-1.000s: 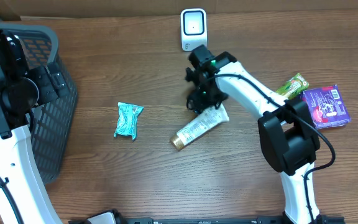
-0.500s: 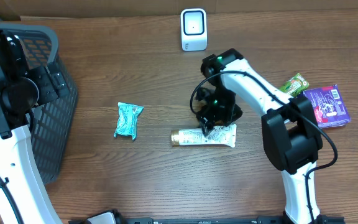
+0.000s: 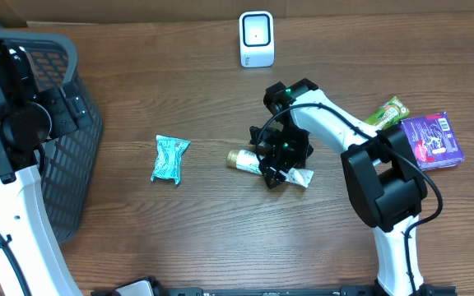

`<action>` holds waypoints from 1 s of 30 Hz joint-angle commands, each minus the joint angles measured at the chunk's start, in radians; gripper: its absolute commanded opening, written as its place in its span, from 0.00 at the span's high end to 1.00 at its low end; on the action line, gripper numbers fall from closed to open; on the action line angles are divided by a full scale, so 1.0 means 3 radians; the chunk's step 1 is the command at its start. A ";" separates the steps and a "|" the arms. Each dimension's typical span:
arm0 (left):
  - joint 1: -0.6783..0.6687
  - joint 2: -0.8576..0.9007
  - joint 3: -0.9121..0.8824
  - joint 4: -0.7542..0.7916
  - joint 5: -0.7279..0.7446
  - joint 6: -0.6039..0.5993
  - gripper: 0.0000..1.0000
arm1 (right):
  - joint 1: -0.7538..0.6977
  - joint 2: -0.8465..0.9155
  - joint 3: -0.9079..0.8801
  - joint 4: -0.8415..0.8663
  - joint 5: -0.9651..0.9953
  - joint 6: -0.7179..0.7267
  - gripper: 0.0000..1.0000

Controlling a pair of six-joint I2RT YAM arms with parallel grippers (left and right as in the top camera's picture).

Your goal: Scan the item barcode

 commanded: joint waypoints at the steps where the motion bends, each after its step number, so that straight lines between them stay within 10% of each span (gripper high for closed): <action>1: 0.0009 0.0011 0.0060 0.0010 0.0018 -0.0043 0.00 | -0.0033 0.0020 -0.0098 0.0046 0.0004 -0.0168 0.13; 11: 0.0009 0.0011 0.0060 0.0010 0.0017 -0.0043 0.00 | 0.0053 0.0020 -0.0098 0.0220 -0.0688 0.0509 0.31; 30: 0.0009 0.0011 0.0060 0.0010 0.0017 -0.0043 0.00 | 0.0343 -0.0275 0.0090 0.0476 -0.0071 0.1583 0.12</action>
